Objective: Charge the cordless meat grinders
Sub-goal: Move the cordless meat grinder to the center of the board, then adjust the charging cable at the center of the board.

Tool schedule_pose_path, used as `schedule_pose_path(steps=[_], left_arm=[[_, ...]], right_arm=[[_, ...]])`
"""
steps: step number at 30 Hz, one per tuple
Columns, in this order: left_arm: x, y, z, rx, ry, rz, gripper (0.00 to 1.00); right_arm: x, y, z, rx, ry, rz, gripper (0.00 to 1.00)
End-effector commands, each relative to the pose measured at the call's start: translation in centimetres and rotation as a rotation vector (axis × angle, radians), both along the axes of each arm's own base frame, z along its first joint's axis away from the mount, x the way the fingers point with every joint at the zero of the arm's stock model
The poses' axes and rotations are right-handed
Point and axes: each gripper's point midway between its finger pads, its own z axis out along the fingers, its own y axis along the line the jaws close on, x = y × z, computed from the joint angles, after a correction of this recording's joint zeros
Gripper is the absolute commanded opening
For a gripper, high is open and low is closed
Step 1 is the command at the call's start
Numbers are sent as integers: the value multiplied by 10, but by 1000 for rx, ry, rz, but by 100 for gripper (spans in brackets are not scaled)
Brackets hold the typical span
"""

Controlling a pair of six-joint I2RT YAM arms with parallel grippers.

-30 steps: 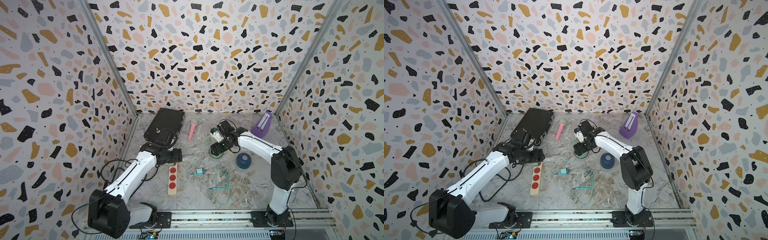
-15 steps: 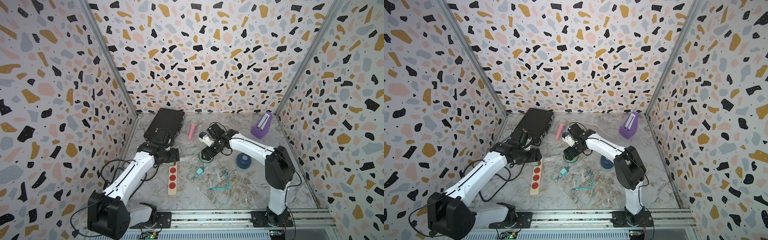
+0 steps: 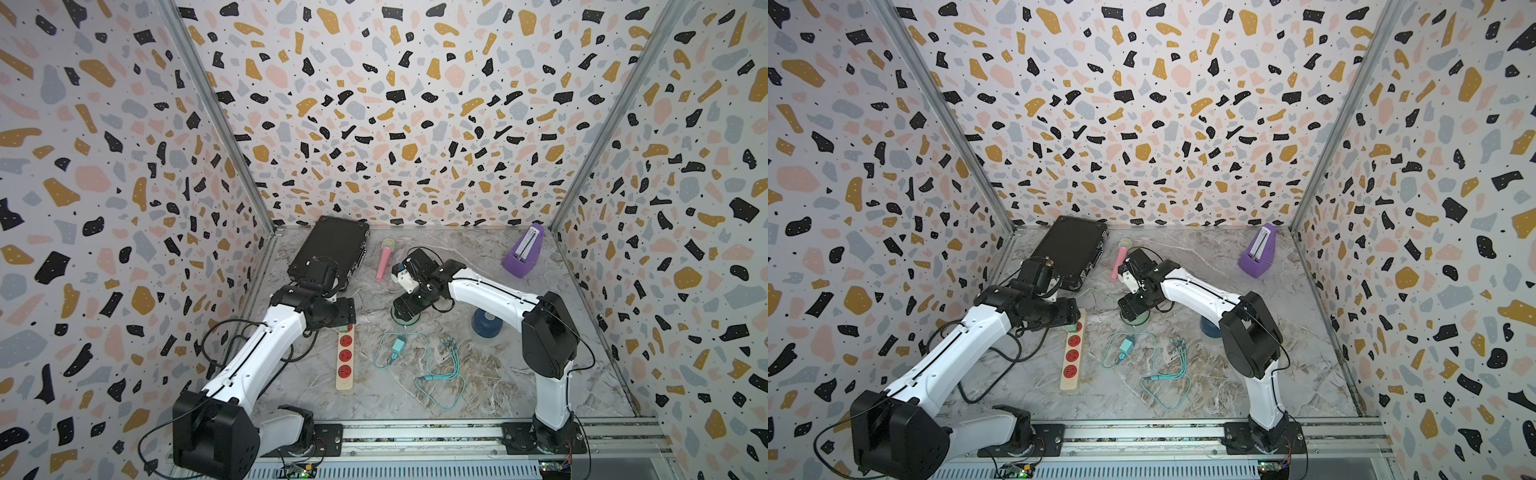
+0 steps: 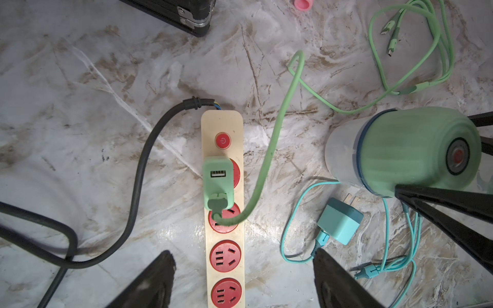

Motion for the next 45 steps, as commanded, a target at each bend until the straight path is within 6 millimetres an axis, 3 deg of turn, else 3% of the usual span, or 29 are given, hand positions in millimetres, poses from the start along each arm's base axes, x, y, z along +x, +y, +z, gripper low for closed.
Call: schedule_pose_path(steps=[1,5,11,18,21,25,29,34,38,45], left_arm=[[5,-5,13,-24,-26,-24,81],[5,-8,14,-36,-23,-41,81],[5,-15,18,-66,-24,-71,81],[5,-18,19,-77,-22,-88,81],[5,-18,20,-76,-24,-92,81],[7,-19,25,-77,-35,-103,81],[8,-19,30,-77,-41,-109,80],[7,-21,35,-85,-50,-115,80],[7,-22,34,-98,-42,-110,79],[6,-24,34,-115,-37,-108,79]], right_arm=[[-5,-12,-6,-53,46,-50,72],[-9,-8,10,-23,42,-1,84],[-12,-11,49,54,-3,35,93],[-9,-21,57,92,24,24,96],[1,-31,63,89,1,-6,96],[29,-56,65,75,-19,-114,90],[56,-73,53,46,-12,-213,79],[92,-82,35,50,-13,-332,71],[112,-88,10,-3,-1,-376,70],[144,-124,-25,-121,-38,-501,75]])
